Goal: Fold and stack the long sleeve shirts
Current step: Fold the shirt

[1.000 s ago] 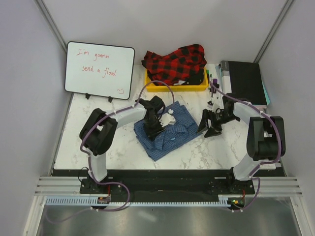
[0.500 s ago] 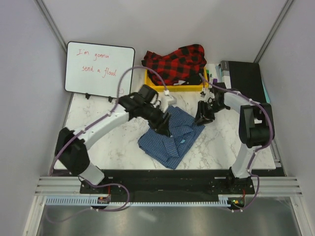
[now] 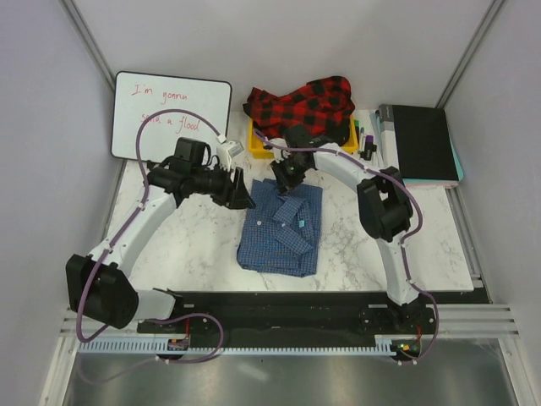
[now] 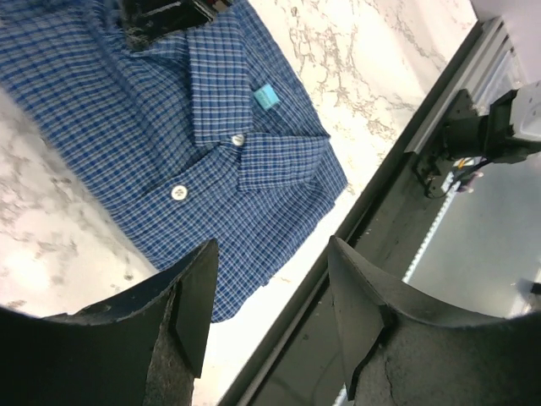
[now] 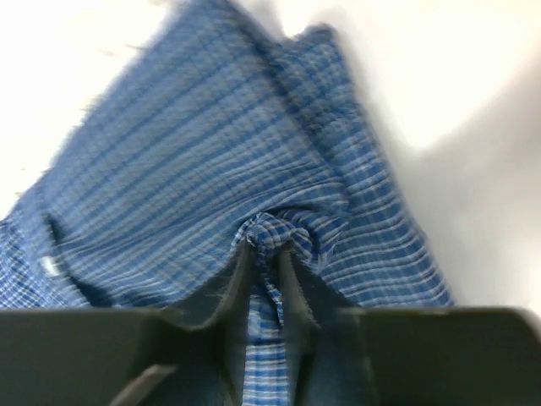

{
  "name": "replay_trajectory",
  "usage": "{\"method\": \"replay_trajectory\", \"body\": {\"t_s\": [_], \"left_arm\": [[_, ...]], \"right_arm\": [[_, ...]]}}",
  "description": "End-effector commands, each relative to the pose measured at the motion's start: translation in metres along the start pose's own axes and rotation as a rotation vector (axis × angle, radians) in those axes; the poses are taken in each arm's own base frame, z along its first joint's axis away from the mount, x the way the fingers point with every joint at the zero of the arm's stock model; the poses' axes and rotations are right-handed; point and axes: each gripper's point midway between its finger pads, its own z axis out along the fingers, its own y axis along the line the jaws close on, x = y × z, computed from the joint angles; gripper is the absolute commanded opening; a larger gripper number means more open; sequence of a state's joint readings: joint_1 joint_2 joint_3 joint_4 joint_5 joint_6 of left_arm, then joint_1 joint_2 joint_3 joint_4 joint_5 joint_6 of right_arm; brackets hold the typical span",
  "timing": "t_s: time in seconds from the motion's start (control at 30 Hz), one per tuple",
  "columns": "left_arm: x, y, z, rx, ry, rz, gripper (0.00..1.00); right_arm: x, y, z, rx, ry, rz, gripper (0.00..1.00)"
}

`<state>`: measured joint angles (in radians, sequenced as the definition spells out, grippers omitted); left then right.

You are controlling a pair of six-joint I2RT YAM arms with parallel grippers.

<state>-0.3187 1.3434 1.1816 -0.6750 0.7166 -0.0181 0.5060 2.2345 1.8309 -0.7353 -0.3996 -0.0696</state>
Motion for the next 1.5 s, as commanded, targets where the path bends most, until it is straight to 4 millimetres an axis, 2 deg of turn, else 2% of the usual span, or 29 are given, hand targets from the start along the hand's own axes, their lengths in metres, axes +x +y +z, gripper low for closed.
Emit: {"method": "replay_trajectory", "body": {"t_s": [0.0, 0.03, 0.07, 0.1, 0.13, 0.2, 0.23, 0.27, 0.3, 0.33, 0.4, 0.43, 0.5, 0.53, 0.63, 0.67, 0.73, 0.87, 0.97, 1.07, 1.1, 1.2, 1.27, 1.37, 1.43, 1.47], "left_arm": [[-0.005, -0.009, -0.007, 0.050, -0.079, -0.075, 0.61], [0.000, -0.008, -0.004, 0.056, -0.073, -0.090, 0.61], [0.000, -0.008, -0.002, 0.063, -0.080, -0.107, 0.62], [-0.003, -0.006, 0.002, 0.066, -0.091, -0.094, 0.63], [-0.004, -0.002, 0.005, 0.053, -0.092, -0.087, 0.63], [-0.008, 0.013, 0.015, -0.018, -0.082, -0.012, 0.63], [-0.016, 0.022, 0.020, -0.053, -0.076, 0.004, 0.65], [-0.016, 0.031, 0.026, -0.077, -0.059, 0.011, 0.67], [-0.015, 0.034, 0.030, -0.078, -0.037, 0.009, 0.69], [-0.014, 0.040, 0.038, -0.085, 0.001, -0.004, 0.70], [-0.011, 0.043, 0.047, -0.094, 0.026, 0.016, 0.69], [-0.009, 0.045, 0.051, -0.105, 0.037, 0.018, 0.68], [-0.003, 0.056, 0.059, -0.136, 0.062, -0.022, 0.65], [-0.001, 0.059, 0.060, -0.138, 0.065, -0.040, 0.64], [-0.005, 0.060, 0.060, -0.112, 0.013, -0.098, 0.63], [-0.012, 0.059, 0.058, -0.097, -0.028, -0.103, 0.63], [-0.010, 0.059, 0.056, -0.107, -0.040, -0.112, 0.63], [0.004, 0.063, 0.063, -0.109, 0.000, -0.197, 0.61], [0.014, 0.060, 0.071, -0.081, 0.034, -0.258, 0.58], [0.025, 0.060, 0.083, -0.061, 0.073, -0.322, 0.56], [0.031, 0.063, 0.086, -0.064, 0.087, -0.340, 0.55], [0.045, 0.069, 0.092, -0.081, 0.116, -0.387, 0.54], [0.056, 0.071, 0.094, -0.092, 0.138, -0.416, 0.52], [0.066, 0.071, 0.094, -0.093, 0.154, -0.431, 0.51], [0.062, 0.062, 0.091, -0.070, 0.130, -0.402, 0.50], [0.068, 0.059, 0.091, -0.068, 0.137, -0.407, 0.50]], "right_arm": [[-0.023, 0.021, -0.047, 0.058, -0.085, -0.258, 0.15], [-0.018, 0.018, -0.055, 0.083, -0.082, -0.287, 0.13], [-0.008, 0.018, -0.069, 0.107, -0.077, -0.332, 0.16], [-0.006, 0.010, -0.075, 0.147, -0.077, -0.390, 0.19], [-0.003, -0.009, -0.086, 0.224, -0.075, -0.388, 0.19], [0.003, -0.026, -0.099, 0.283, -0.085, -0.355, 0.18], [0.006, -0.042, -0.105, 0.314, -0.083, -0.315, 0.33], [0.011, -0.048, -0.105, 0.320, -0.062, -0.288, 0.53], [0.013, -0.054, -0.106, 0.333, -0.050, -0.264, 0.64], [0.014, -0.061, -0.108, 0.341, -0.047, -0.234, 0.71], [0.010, -0.060, -0.113, 0.325, -0.055, -0.202, 0.70], [0.007, -0.055, -0.117, 0.290, -0.075, -0.168, 0.63], [-0.003, -0.022, -0.123, 0.146, -0.144, -0.156, 0.53], [-0.006, -0.008, -0.123, 0.095, -0.166, -0.146, 0.41], [-0.025, 0.036, -0.119, -0.022, -0.231, -0.147, 0.28], [-0.034, 0.041, -0.113, -0.033, -0.251, -0.127, 0.27], [-0.039, 0.051, -0.100, -0.073, -0.246, -0.111, 0.25], [-0.033, 0.044, -0.056, -0.116, -0.174, -0.022, 0.23], [-0.026, 0.031, -0.036, -0.087, -0.142, -0.003, 0.22], [-0.013, 0.002, -0.018, -0.004, -0.092, -0.005, 0.21], [-0.008, -0.019, -0.015, 0.052, -0.074, -0.008, 0.20], [-0.001, -0.056, -0.017, 0.140, -0.060, -0.001, 0.21], [-0.003, -0.067, -0.020, 0.162, -0.063, 0.009, 0.22], [-0.007, -0.064, -0.027, 0.154, -0.074, -0.022, 0.32], [-0.017, -0.055, -0.042, 0.151, -0.113, -0.021, 0.37], [-0.021, -0.053, -0.048, 0.152, -0.128, -0.019, 0.40]]}}
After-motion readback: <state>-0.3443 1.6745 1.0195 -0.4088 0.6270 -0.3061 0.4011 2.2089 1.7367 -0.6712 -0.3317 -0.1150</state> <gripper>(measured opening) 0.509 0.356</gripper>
